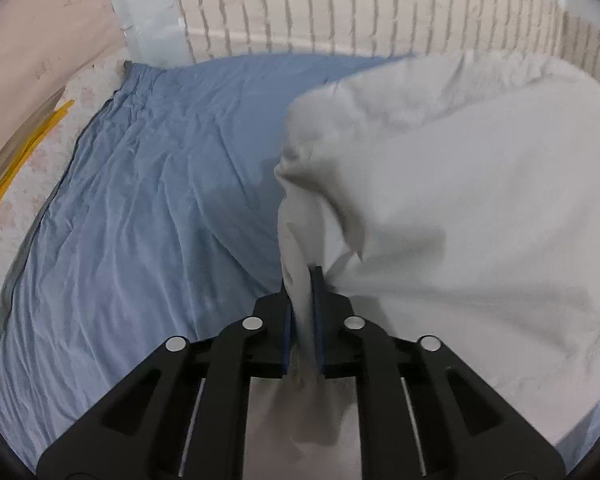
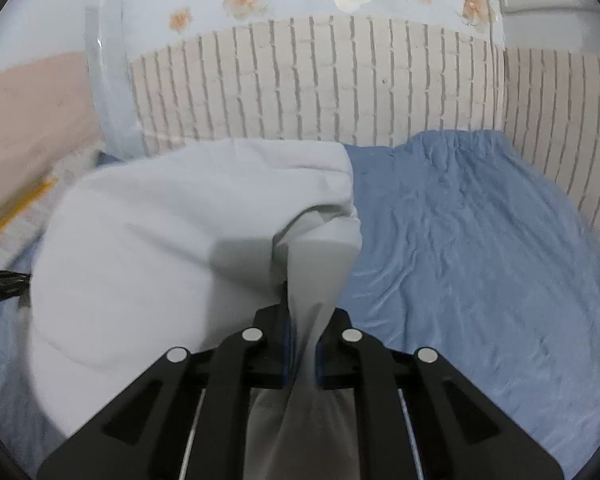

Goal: Fold large clothes
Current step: 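Grasp the folded coat edge with both grippers and roll it over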

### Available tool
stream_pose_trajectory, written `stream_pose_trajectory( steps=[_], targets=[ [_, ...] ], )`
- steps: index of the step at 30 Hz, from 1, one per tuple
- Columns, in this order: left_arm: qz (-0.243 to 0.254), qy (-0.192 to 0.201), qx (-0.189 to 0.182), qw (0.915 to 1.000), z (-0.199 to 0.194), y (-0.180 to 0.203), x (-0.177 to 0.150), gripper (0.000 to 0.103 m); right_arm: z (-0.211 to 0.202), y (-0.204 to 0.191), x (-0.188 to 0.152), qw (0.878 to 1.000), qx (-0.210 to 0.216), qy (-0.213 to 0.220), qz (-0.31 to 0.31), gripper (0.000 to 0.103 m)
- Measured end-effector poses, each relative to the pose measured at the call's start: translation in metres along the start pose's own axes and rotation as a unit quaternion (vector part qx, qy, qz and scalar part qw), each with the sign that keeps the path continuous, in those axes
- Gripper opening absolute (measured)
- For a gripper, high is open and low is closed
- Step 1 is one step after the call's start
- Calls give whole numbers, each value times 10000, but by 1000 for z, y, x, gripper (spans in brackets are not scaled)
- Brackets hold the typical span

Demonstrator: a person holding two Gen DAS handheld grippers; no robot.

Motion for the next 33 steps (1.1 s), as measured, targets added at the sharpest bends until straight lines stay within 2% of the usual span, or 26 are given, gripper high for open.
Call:
stream_pose_trajectory(
  steps=[1, 2, 3, 4, 5, 6, 7, 8, 9, 12, 14, 15, 16, 17, 18, 19, 20, 22, 24, 26, 29, 33],
  targets=[
    [-12, -228, 86, 9997, 17, 1, 0, 13, 29, 2, 1, 9989, -308, -362, 26, 12],
    [42, -646, 219, 9977, 44, 5, -5, 14, 49, 7, -3, 9967, -468, -655, 95, 17],
    [91, -780, 292, 9965, 53, 7, -9, 15, 72, 11, -13, 9918, -659, -1088, 142, 19],
    [126, -809, 366, 9960, 57, 9, -15, 18, 92, 17, -26, 9848, -756, -1551, 224, 28],
    [103, -757, 328, 9965, 54, 9, -18, 21, 97, 21, -36, 9821, -741, -1699, 331, 34],
    [63, -679, 308, 9972, 48, 8, -21, 26, 94, 25, -40, 9829, -714, -1648, 411, 38],
    [13, -628, 319, 9975, 39, 3, -23, 45, 85, 30, -42, 9848, -744, -1493, 478, 58],
    [-33, -572, 302, 9979, 33, 0, -24, 59, 74, 36, -42, 9862, -816, -1335, 543, 73],
    [-92, -451, 282, 9985, 22, -2, -22, 60, 66, 39, -41, 9873, -849, -1206, 588, 74],
    [-79, -48, 422, 9991, -8, 0, -6, 60, 41, 36, -22, 9925, -812, -734, 545, 74],
    [27, 14, 323, 9995, -17, 18, 15, 58, 38, 17, -6, 9943, -667, -708, 443, 74],
    [107, -42, 250, 9996, -20, 29, 21, 55, 39, 4, -2, 9942, -627, -772, 398, 74],
    [222, -164, 135, 9995, -19, 41, 26, 43, 44, -8, 3, 9932, -519, -973, 362, 72],
    [369, -346, 35, 9987, -16, 57, 29, 26, 50, -20, 4, 9911, -308, -1248, 335, 61],
    [552, -552, -13, 9969, -8, 69, 31, 19, 52, -27, 5, 9898, -192, -1382, 294, 53],
    [696, -664, 7, 9954, -2, 81, 33, 16, 61, -40, 4, 9874, -215, -1561, 123, 34],
    [805, -730, 92, 9940, 1, 93, 30, 16, 71, -51, 1, 9853, -330, -1675, -109, 23],
    [993, -925, 326, 9902, 22, 106, 33, 13, 90, -58, -10, 9807, -491, -1873, -270, 17],
    [973, -1290, 368, 9862, 55, 112, 25, 12, 107, -56, -21, 9785, -489, -1996, -190, 17],
    [1075, -1405, 438, 9833, 78, 119, 19, 10, 123, -49, -34, 9760, -476, -2119, -137, 16],
    [1178, -1549, 438, 9799, 92, 130, 19, 2, 138, -42, -43, 9726, -374, -2293, 44, 15],
    [1048, -1836, 307, 9769, 109, 132, 31, 0, 156, -40, -45, 9692, -368, -2433, 109, 15]
  ],
)
Point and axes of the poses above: each gripper's, at about its wrist camera, not at the fingertips, and z roughly the way its jaws point, y to its right, x to its top, the point moved 1 cm from there along z, roughly the way its jaws point, and after that the axes turned 10 degrees about z, right-handed, at the moved point
